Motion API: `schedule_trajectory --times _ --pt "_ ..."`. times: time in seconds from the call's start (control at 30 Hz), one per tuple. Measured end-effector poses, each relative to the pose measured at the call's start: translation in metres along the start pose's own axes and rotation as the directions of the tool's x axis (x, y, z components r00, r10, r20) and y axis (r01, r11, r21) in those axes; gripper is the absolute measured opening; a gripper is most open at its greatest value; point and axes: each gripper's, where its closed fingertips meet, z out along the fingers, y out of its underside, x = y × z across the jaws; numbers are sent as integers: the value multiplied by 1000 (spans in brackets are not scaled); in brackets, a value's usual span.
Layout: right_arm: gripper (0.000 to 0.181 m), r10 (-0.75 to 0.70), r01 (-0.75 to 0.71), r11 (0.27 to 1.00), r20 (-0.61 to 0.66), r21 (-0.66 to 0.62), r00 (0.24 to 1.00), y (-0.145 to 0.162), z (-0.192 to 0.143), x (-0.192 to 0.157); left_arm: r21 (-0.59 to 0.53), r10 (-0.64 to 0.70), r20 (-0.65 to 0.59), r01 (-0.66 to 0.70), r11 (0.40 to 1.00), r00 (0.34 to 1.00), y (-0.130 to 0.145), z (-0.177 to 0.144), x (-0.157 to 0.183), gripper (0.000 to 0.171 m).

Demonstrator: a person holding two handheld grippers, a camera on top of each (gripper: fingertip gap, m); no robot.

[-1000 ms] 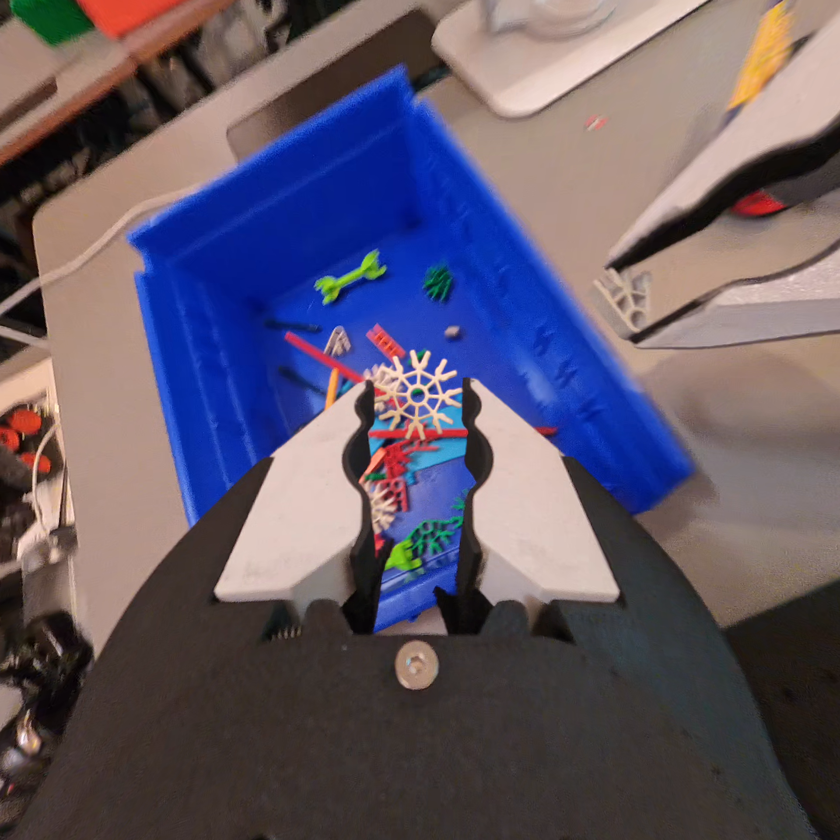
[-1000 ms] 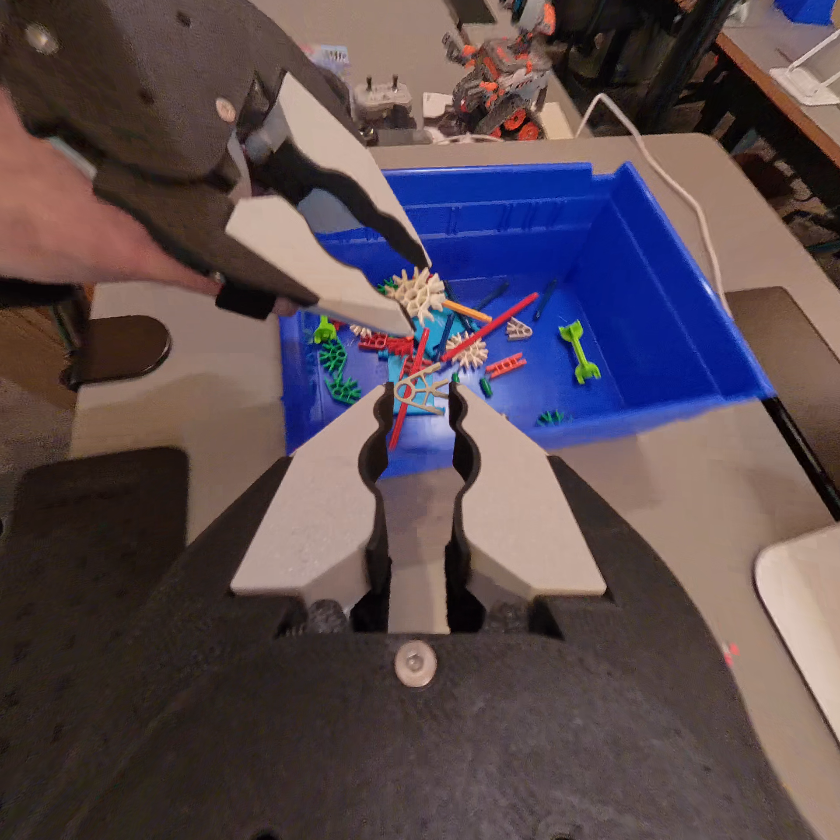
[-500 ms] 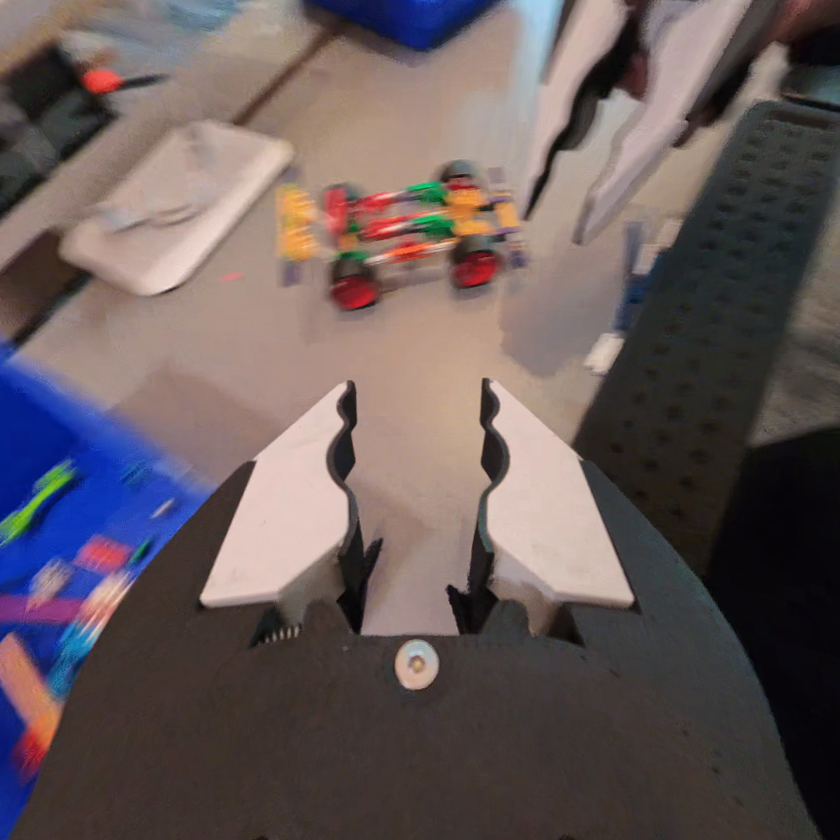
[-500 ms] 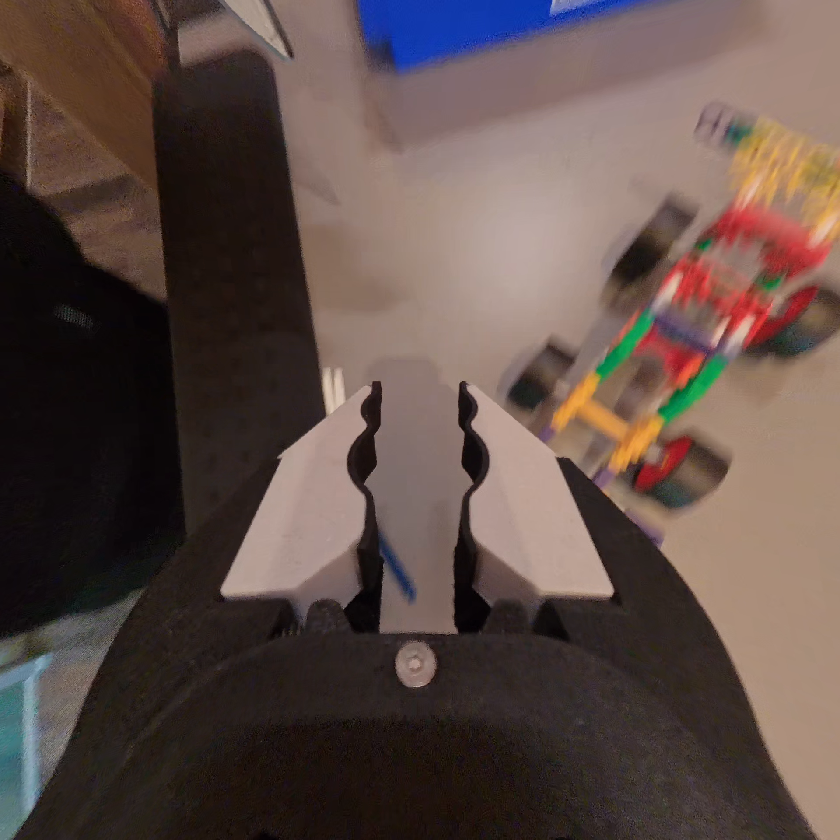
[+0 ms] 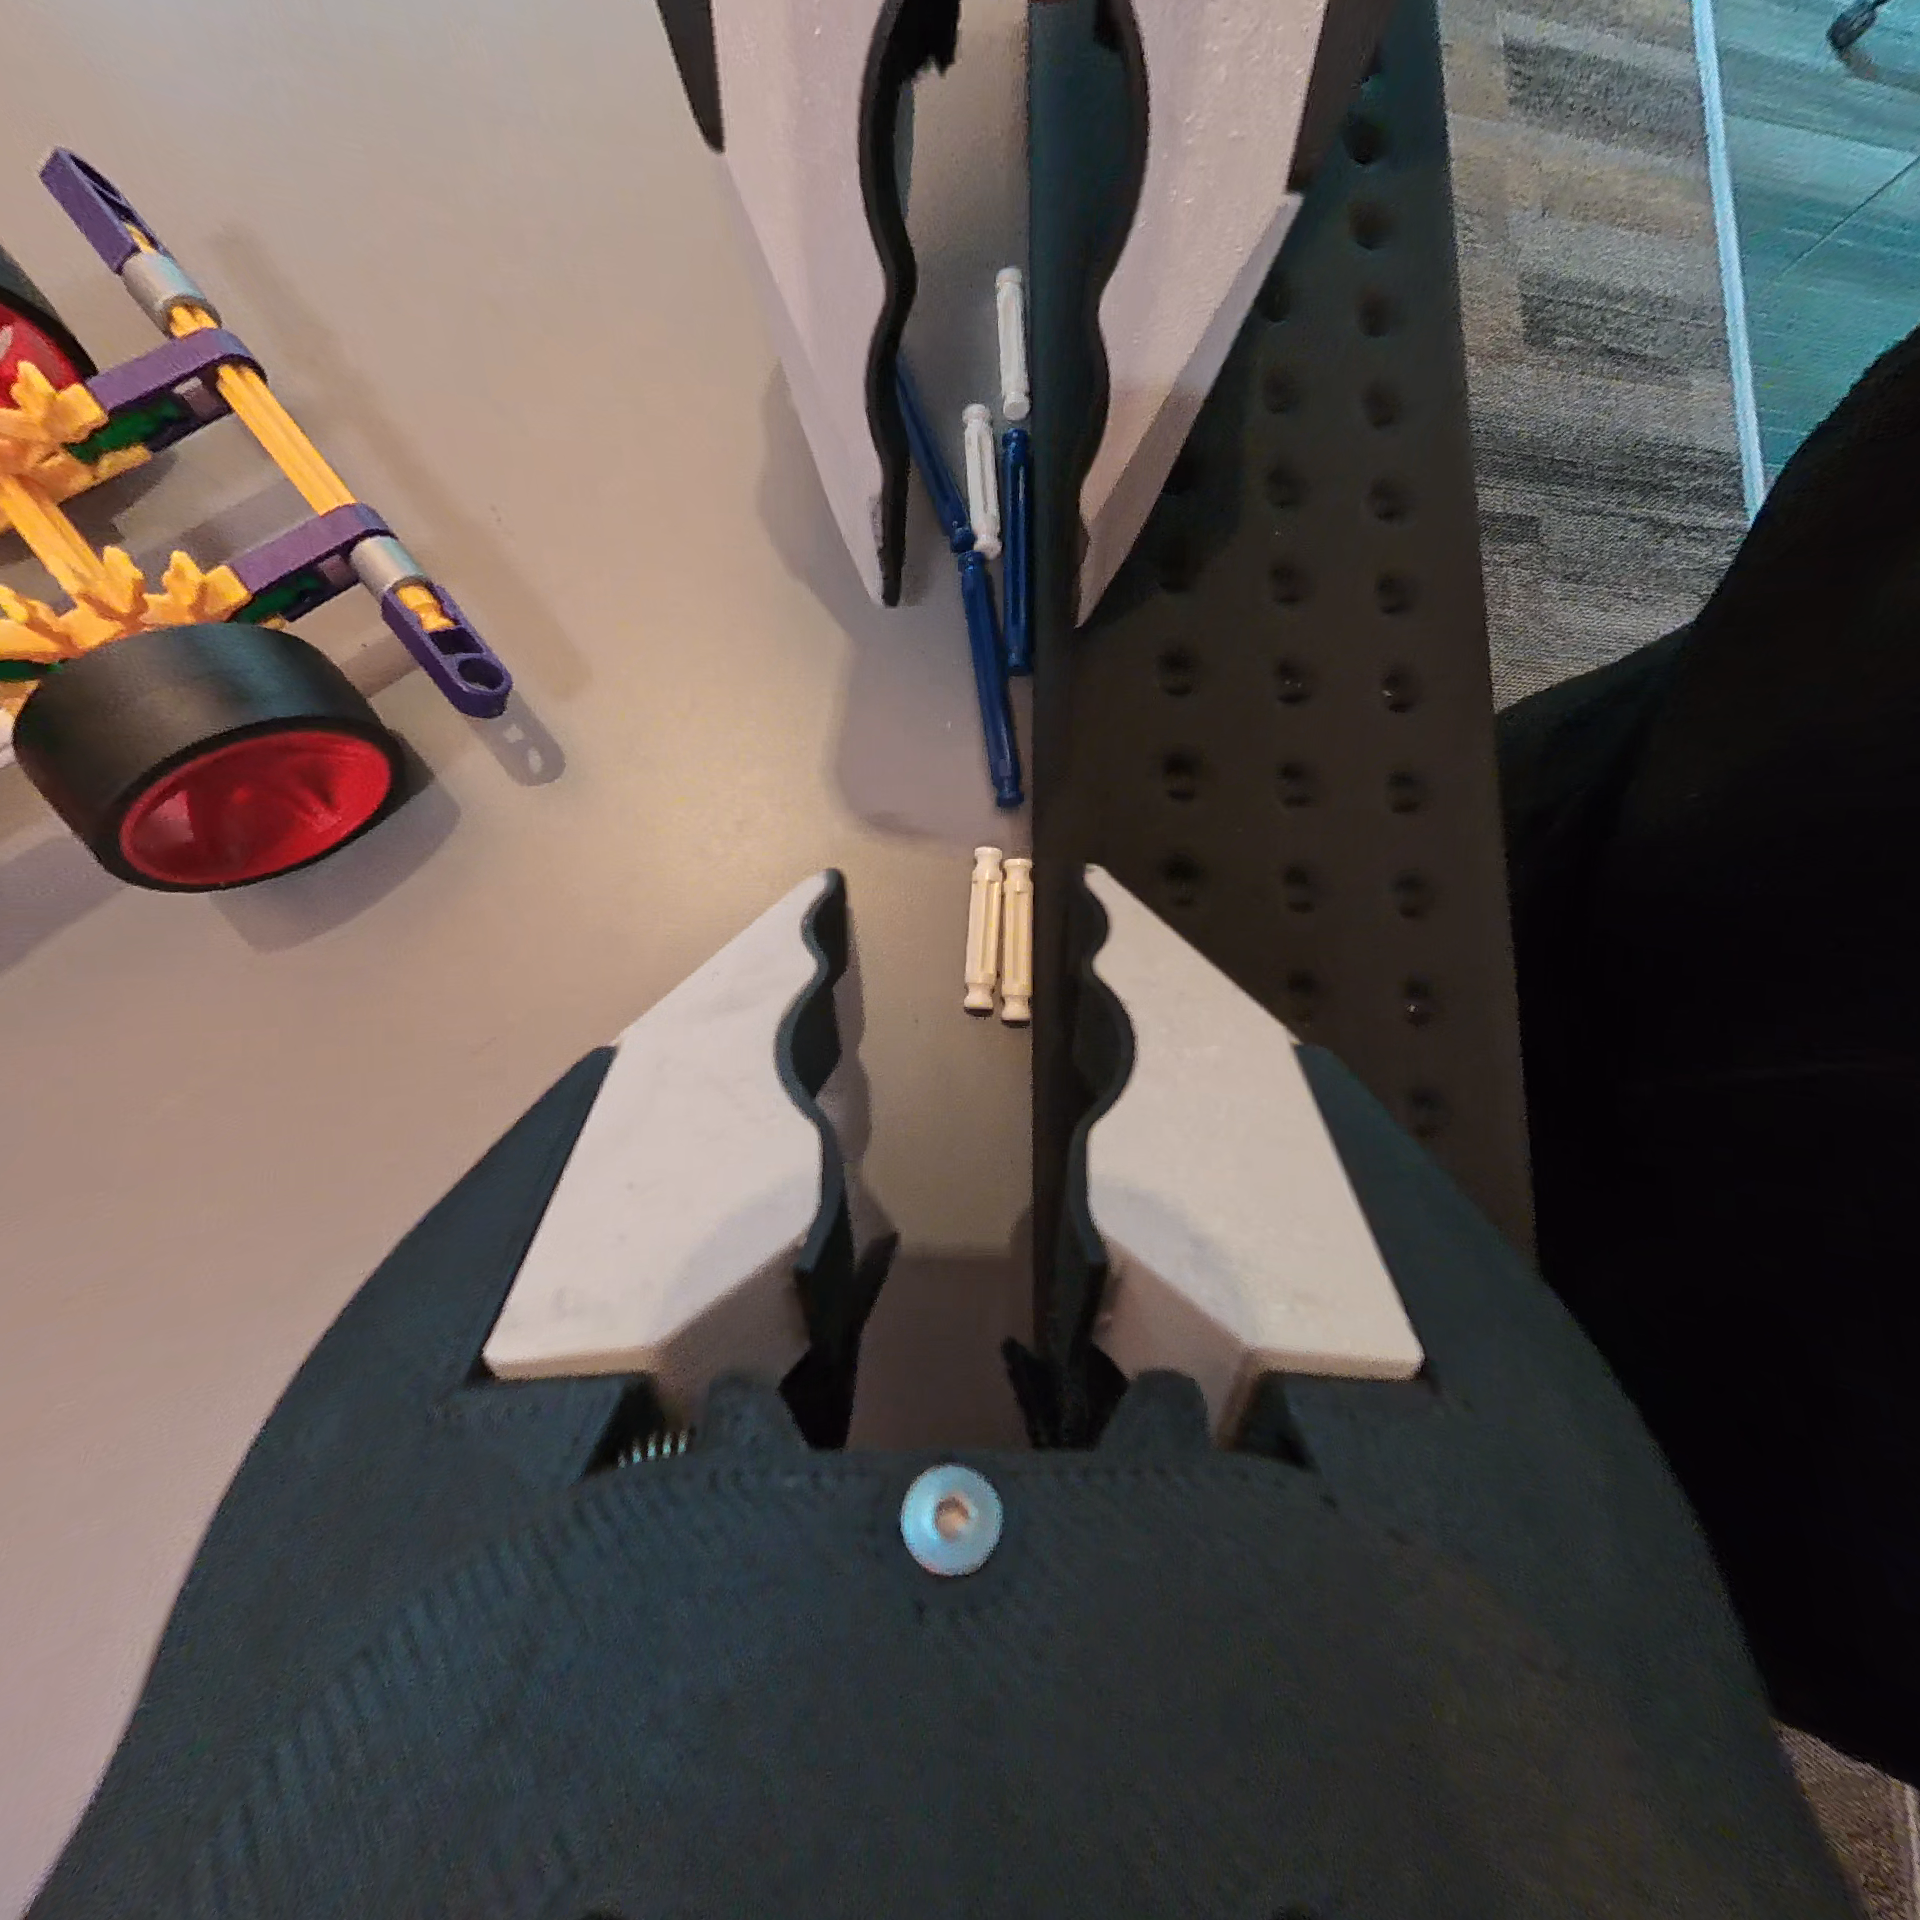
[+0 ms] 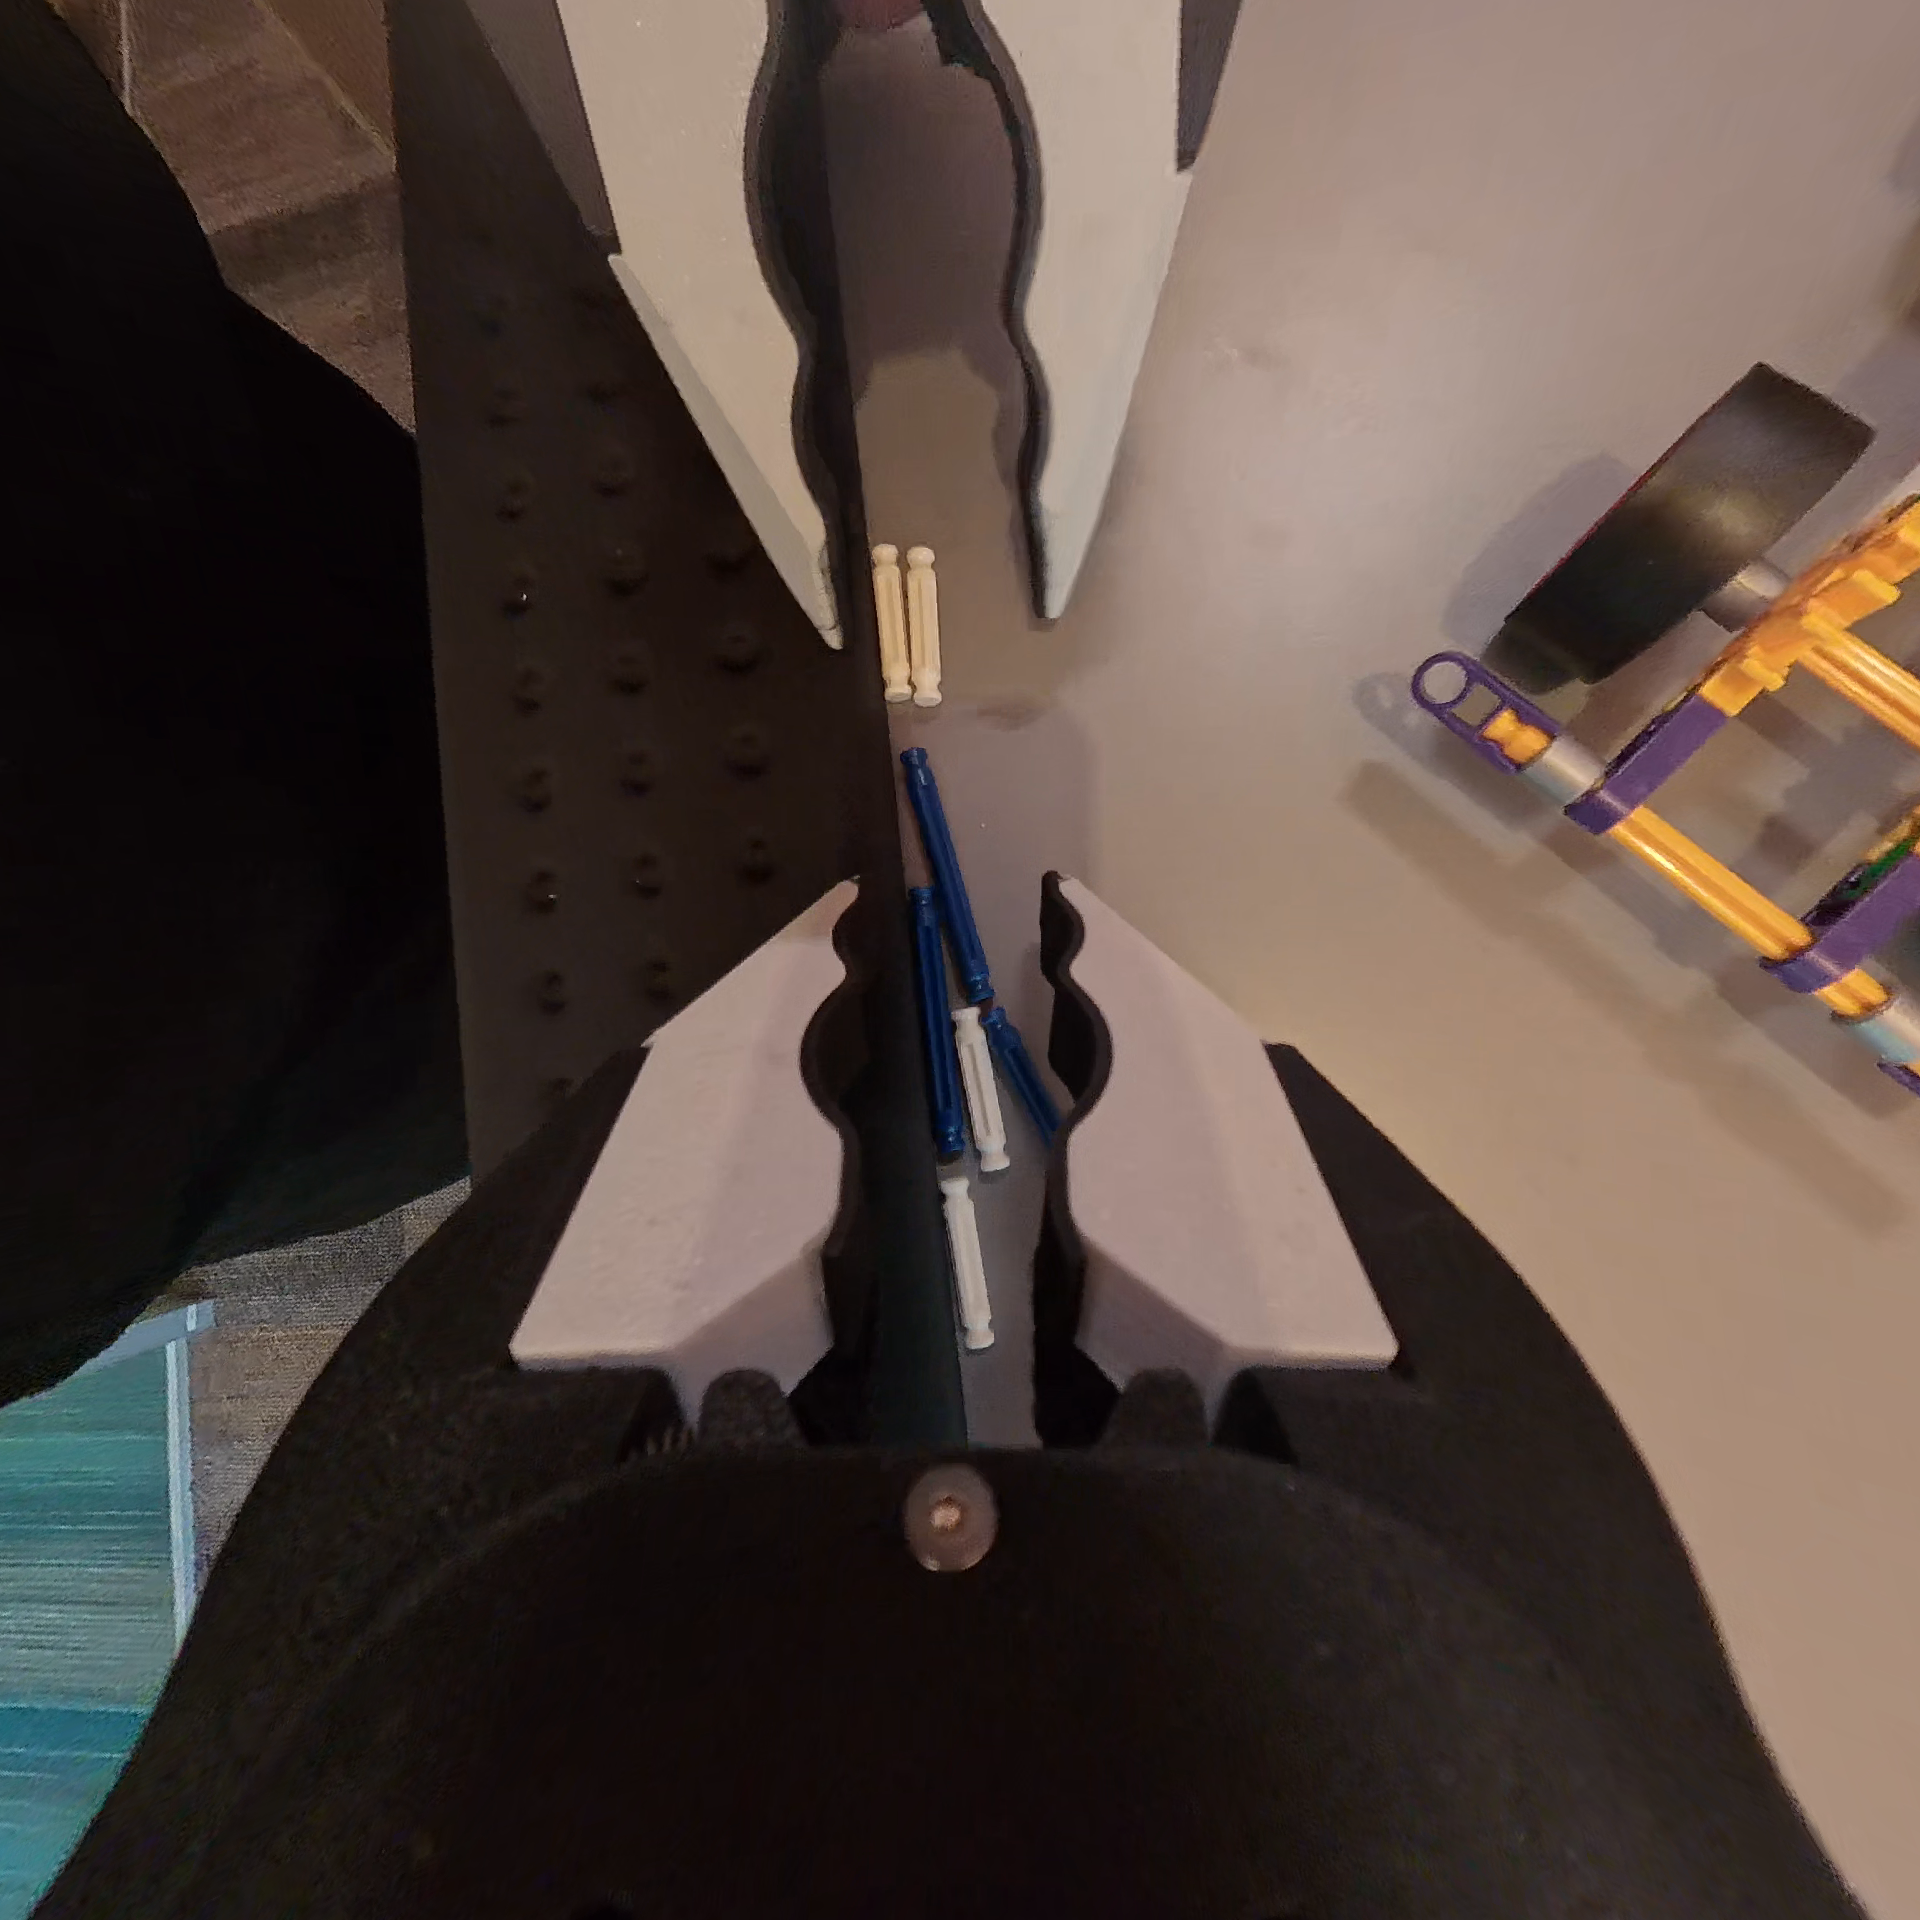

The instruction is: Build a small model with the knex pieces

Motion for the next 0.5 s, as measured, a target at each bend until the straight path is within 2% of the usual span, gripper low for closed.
schedule_trajectory --times 0.07,0.13,0.23,0.4,0.5 --pt "26 0 0 1000 8 6 1000 2 0 0 1 4 4 -4 1000 1000 4 2 1 23" --pt "26 8 -8 1000 13 26 1000 3 -1 0 -6 -6 1 6 1000 1000 11 3 2 17" --pt "25 18 -19 999 20 46 1000 4 -1 -1 -9 -3 -13 3 1000 1000 14 2 1 18" --pt "20 21 -23 998 31 64 999 4 -1 -4 18 14 -84 -13 1000 996 10 6 7 8" --pt "20 17 -19 997 24 69 1000 4 -1 -4 22 38 -75 -36 999 996 10 6 5 11"
